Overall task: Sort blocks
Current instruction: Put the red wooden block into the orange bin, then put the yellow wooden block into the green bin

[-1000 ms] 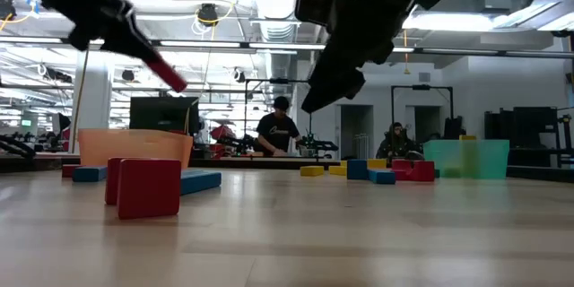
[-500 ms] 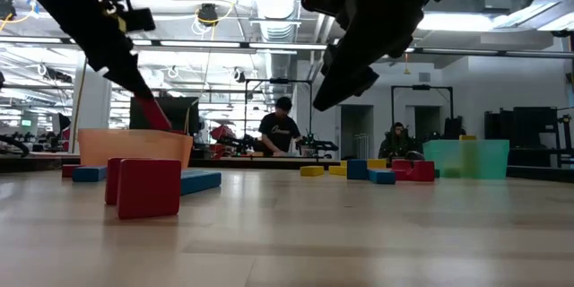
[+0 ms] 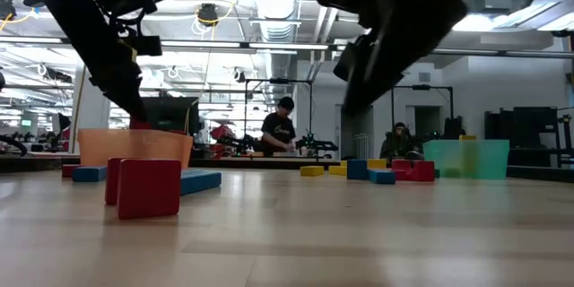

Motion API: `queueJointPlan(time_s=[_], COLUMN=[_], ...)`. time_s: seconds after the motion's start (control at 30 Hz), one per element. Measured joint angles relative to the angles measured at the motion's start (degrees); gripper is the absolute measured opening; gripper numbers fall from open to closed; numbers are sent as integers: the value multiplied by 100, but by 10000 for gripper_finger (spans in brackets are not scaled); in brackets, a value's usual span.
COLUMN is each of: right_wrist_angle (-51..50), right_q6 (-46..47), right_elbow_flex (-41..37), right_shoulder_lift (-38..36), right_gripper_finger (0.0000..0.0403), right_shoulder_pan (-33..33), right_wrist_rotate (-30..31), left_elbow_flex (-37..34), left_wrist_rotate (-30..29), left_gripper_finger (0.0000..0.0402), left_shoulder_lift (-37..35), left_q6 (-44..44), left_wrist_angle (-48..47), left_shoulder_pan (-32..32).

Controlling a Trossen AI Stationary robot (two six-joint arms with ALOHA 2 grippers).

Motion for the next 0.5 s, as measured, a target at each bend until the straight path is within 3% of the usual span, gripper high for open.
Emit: queueJointPlan(time_s=[0.5], right_wrist_angle=[-37], right_q6=[-107], right_elbow_flex=[-2], right_shoulder_lift=[-53], right_gripper_finger=[224], right_shoulder_pan=[551], right_wrist_rotate=[-46], left_elbow_flex=[142], left_wrist_rotate=[80], left_gripper_finger=[175], left_shoulder_lift=[-235], left_q6=[105], left_wrist_angle=[367], left_shoulder_pan=[-14])
